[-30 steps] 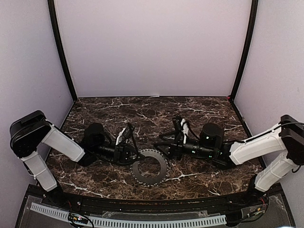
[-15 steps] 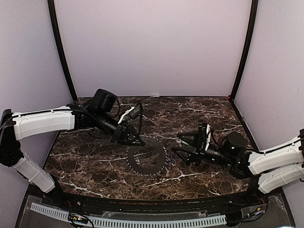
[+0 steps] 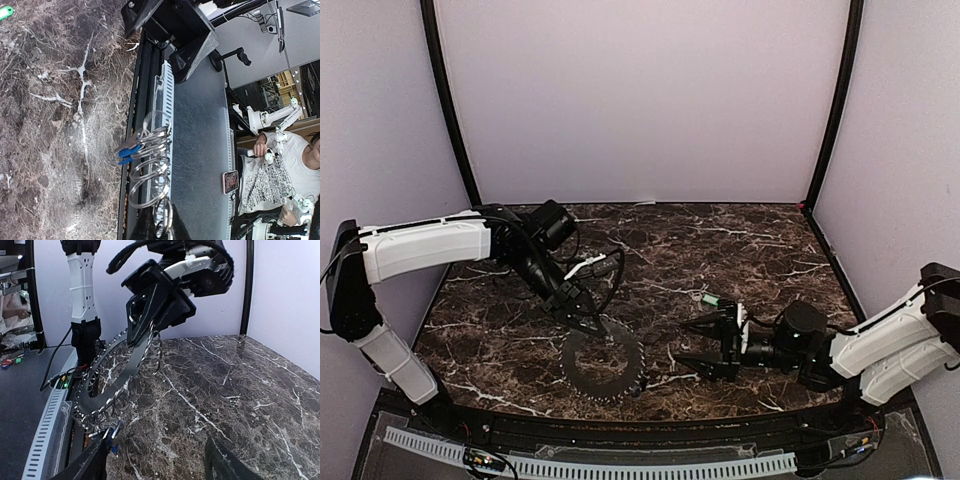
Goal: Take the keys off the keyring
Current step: Pass from the right arm to the left, then pass from the left arm to the right
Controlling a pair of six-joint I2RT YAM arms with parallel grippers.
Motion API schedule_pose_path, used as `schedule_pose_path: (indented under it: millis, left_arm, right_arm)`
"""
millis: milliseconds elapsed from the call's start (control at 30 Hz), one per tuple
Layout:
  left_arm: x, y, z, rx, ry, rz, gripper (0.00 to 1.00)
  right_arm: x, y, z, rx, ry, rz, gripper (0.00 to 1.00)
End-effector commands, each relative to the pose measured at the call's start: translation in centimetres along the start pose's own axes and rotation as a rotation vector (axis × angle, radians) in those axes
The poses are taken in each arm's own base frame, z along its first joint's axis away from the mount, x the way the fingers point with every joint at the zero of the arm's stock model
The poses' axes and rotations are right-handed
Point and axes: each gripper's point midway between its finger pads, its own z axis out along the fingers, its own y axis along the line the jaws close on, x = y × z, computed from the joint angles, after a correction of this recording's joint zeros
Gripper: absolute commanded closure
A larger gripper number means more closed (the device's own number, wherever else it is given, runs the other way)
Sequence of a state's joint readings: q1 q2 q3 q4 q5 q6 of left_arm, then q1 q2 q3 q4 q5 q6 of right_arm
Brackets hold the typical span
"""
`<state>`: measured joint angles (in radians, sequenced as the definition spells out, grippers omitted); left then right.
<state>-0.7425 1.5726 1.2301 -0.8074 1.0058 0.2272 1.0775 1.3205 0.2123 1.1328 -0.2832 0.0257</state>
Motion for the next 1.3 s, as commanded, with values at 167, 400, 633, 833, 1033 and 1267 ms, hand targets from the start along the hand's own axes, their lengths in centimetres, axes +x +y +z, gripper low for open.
schedule_pose_path:
  millis: [167, 400, 633, 833, 1033, 1267]
  left_arm:
    - [-0.3, -2.5, -1.0, 0.061, -0.012, 0.022, 1.0]
    - [-0.1, -2.6, -1.1, 0.05, -0.009, 0.01, 1.0]
    - [-0.5, -2.4, -1.2, 0.032, -0.017, 0.018, 1.0]
    - [-0.6, -2.3, -1.1, 0.027, -0.018, 0.023, 1.0]
    - [-0.8, -2.4, -1.4, 0.014, -0.028, 0.034, 1.0]
    - [-1.1, -2.5, -1.5, 0.009, -0.039, 0.046, 1.0]
  right_arm:
    - [1.5, 1.3, 2.4, 0.007, 0.011, -0.075, 0.46]
    - [2.7, 3.0, 3.8, -0.017, 0.012, -0.079, 0.58]
    - [3.7, 5.6, 3.8, -0.068, 0.029, -0.021, 0.69]
    - [4.3, 6.7, 3.4, -0.05, 0.035, 0.026, 0.7]
    - [4.8, 6.9, 3.3, -0.048, 0.044, 0.043, 0.7]
    - [5.2, 6.9, 3.8, -0.048, 0.047, 0.039, 0.7]
